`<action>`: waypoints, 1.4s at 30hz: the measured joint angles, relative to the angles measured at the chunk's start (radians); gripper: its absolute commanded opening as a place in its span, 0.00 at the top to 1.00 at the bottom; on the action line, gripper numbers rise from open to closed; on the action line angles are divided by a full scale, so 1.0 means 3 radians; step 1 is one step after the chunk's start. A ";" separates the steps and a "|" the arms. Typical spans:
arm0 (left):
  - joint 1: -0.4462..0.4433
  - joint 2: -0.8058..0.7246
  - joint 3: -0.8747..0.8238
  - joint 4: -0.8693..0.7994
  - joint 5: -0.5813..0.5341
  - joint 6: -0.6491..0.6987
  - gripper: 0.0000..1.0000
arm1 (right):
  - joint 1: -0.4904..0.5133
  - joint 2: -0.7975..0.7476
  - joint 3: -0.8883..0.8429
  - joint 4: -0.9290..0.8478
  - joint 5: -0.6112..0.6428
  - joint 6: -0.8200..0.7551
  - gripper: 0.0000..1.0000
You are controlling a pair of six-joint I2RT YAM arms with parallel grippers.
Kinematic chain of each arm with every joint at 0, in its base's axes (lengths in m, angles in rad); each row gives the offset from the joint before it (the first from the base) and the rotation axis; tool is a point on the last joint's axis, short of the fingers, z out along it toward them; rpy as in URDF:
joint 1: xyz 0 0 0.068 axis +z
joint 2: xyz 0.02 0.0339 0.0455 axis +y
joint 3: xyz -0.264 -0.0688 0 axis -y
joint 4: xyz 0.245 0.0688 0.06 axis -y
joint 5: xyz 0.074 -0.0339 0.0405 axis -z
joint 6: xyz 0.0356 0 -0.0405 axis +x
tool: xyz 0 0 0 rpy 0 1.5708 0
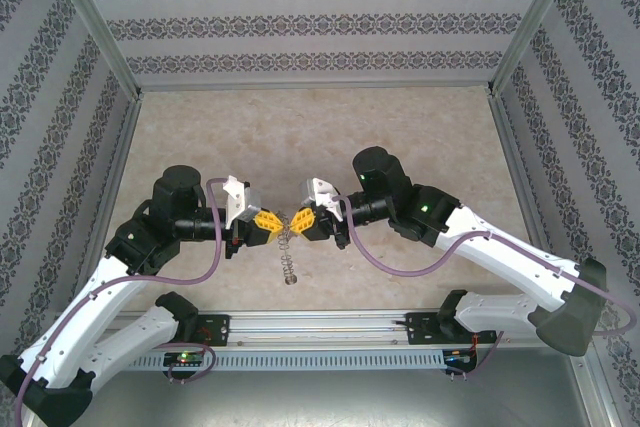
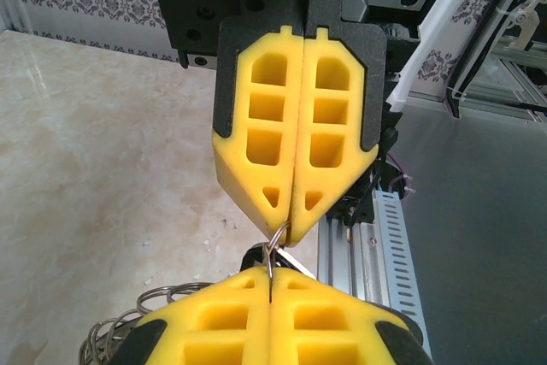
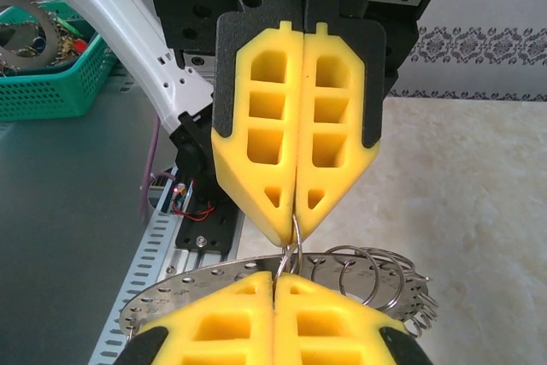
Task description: Put the keys on the keyring
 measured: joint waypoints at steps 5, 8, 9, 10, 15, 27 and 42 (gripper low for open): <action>0.0000 0.0003 0.0005 -0.0028 0.0000 0.0020 1.00 | 0.0001 0.0000 0.0000 -0.0001 0.0027 -0.0025 1.00; 0.0000 0.0001 0.0005 -0.0042 0.0000 0.0023 1.00 | 0.0022 -0.0003 0.0000 -0.0001 0.0061 -0.0039 1.00; 0.0000 0.0001 0.0005 -0.0046 0.0000 0.0022 1.00 | 0.0024 -0.0009 0.0000 -0.0003 0.0072 -0.0048 1.00; 0.0000 0.0001 0.0005 -0.0045 0.0001 0.0022 1.00 | 0.0031 -0.0017 0.0000 -0.0003 0.0088 -0.0055 1.00; 0.0000 0.0003 0.0006 -0.0045 0.0003 0.0023 1.00 | 0.0038 -0.0031 0.0000 -0.0001 0.0113 -0.0085 1.00; 0.0000 0.0004 0.0006 -0.0045 0.0001 0.0022 1.00 | 0.0038 -0.0031 0.0000 -0.0001 0.0112 -0.0108 1.00; 0.0000 0.0028 0.0006 -0.0048 0.0001 0.0020 1.00 | 0.0045 -0.0031 0.0000 -0.0036 0.0106 -0.0122 1.00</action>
